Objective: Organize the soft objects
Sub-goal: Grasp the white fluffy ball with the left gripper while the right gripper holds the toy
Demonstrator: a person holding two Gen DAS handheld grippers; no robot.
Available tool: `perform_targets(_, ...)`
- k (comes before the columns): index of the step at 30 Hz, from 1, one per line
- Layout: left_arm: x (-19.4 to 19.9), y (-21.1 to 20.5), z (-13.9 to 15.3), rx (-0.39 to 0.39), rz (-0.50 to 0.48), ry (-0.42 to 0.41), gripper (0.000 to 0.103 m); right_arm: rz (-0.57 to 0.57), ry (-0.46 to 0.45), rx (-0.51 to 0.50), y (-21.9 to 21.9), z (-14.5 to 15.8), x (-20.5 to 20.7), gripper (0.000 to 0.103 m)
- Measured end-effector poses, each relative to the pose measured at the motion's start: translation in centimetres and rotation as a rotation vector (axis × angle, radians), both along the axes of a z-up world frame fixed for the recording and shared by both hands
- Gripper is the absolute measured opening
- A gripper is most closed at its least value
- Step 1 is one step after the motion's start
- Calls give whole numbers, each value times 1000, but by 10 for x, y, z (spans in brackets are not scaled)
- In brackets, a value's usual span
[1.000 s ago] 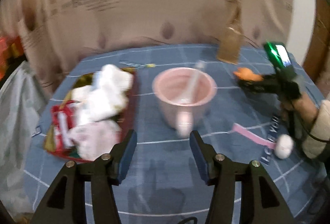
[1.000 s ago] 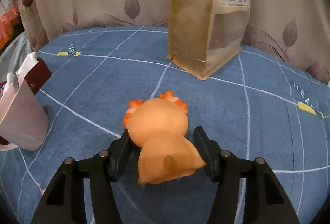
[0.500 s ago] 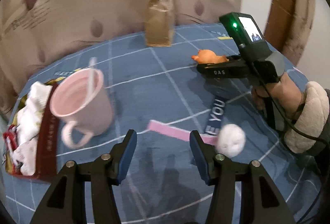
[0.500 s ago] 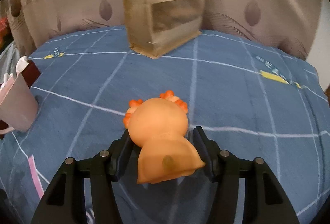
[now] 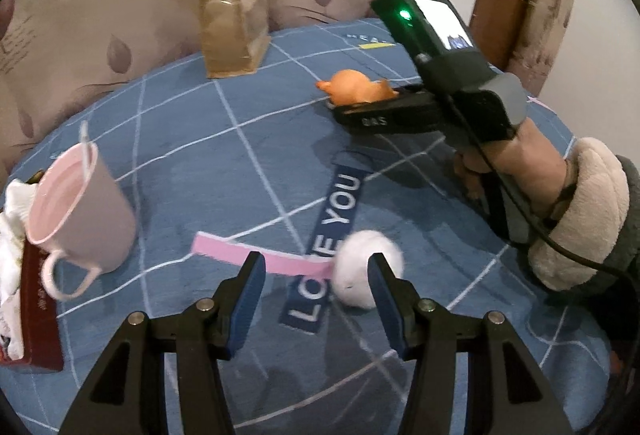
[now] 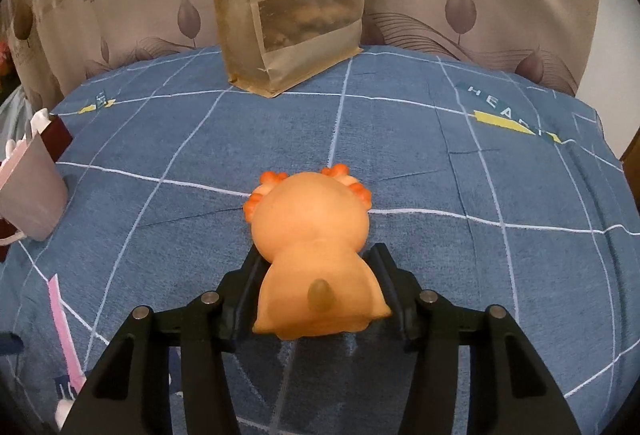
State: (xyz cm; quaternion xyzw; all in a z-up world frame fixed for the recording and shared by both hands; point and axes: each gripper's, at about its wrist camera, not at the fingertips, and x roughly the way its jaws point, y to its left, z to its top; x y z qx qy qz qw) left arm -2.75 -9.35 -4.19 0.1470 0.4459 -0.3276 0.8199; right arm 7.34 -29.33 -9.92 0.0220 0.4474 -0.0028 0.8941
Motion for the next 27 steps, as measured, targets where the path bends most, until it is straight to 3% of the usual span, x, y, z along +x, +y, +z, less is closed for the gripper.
perform_targets(7,-5,-26,-8,8,-84,41,55,2,-1,12,-2,0,0,50)
perform_targets(13,4,-40,-28,52,-75,102,54,2,-4,30,-4,1,-1,51)
perform_targets(15,8,-37,-33,35,-56,134,27,2,-5,34,-5,1,-1,51)
perform_targets(19,15,-29,-32,-9,-22,163,24,3,-6,37,-5,1,-1,51)
perform_targets(27,18,-18,-20,-20,20,129,24,3,-5,34,-5,0,-1,51)
